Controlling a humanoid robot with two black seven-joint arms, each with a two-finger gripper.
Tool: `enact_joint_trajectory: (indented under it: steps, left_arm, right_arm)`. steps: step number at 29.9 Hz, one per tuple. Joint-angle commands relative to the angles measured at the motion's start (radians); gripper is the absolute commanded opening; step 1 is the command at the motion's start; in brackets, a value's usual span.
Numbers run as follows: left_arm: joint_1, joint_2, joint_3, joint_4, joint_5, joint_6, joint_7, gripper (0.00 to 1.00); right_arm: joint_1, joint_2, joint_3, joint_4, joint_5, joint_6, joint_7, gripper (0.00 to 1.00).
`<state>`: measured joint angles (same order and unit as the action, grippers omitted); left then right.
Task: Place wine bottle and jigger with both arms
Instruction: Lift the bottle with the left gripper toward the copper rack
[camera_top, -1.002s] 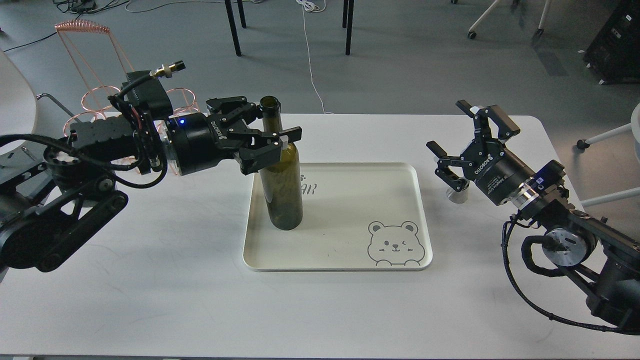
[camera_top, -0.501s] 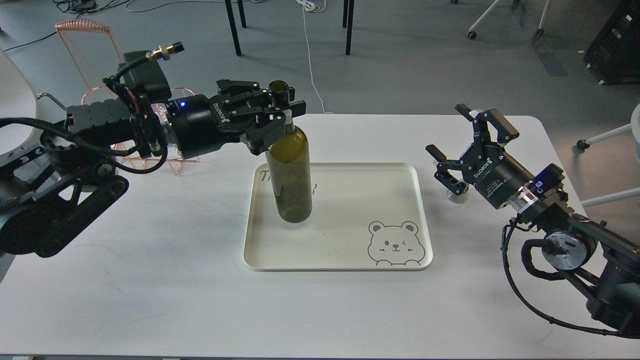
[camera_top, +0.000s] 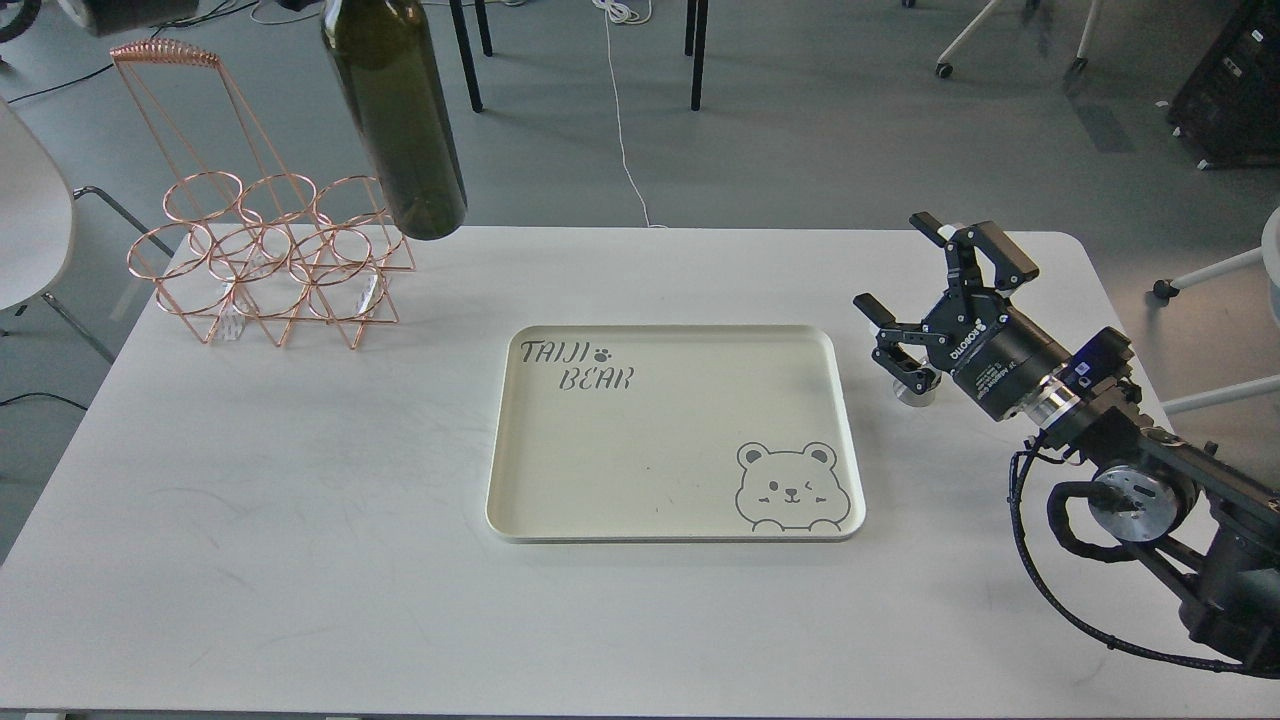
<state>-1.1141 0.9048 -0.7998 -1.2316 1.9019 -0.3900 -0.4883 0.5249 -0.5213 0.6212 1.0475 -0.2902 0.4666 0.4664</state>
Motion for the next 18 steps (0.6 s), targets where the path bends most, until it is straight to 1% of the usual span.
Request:
enact_joint_trajectory:
  steps: [1,3,6,8,11,18]
  left_arm:
    - [-0.001,0.016,0.017,0.081,0.008,-0.001,0.000,0.09]
    - [-0.004,0.019,0.057,0.110,0.009,0.013,0.000,0.09]
    - [-0.006,0.020,0.100,0.151,0.008,0.071,0.000,0.09]
    - [-0.006,0.017,0.123,0.181,0.006,0.094,0.000,0.09]
    - [-0.004,0.009,0.142,0.213,0.005,0.108,0.000,0.09]
    - [-0.003,0.003,0.180,0.236,0.002,0.125,0.000,0.09]
  right_arm:
    - [0.000,0.003,-0.001,-0.001,-0.016,0.000,0.000,0.99]
    - [0.000,0.003,-0.001,-0.001,-0.030,0.000,0.000,0.99]
    - [-0.002,0.003,-0.001,-0.001,-0.033,0.000,0.000,0.99]
    - [-0.002,0.003,-0.001,-0.003,-0.033,0.000,0.001,0.99]
    - [-0.005,0.001,-0.001,-0.001,-0.033,0.000,0.001,0.99]
    - [-0.013,0.001,0.000,-0.001,-0.033,0.000,0.003,0.99]
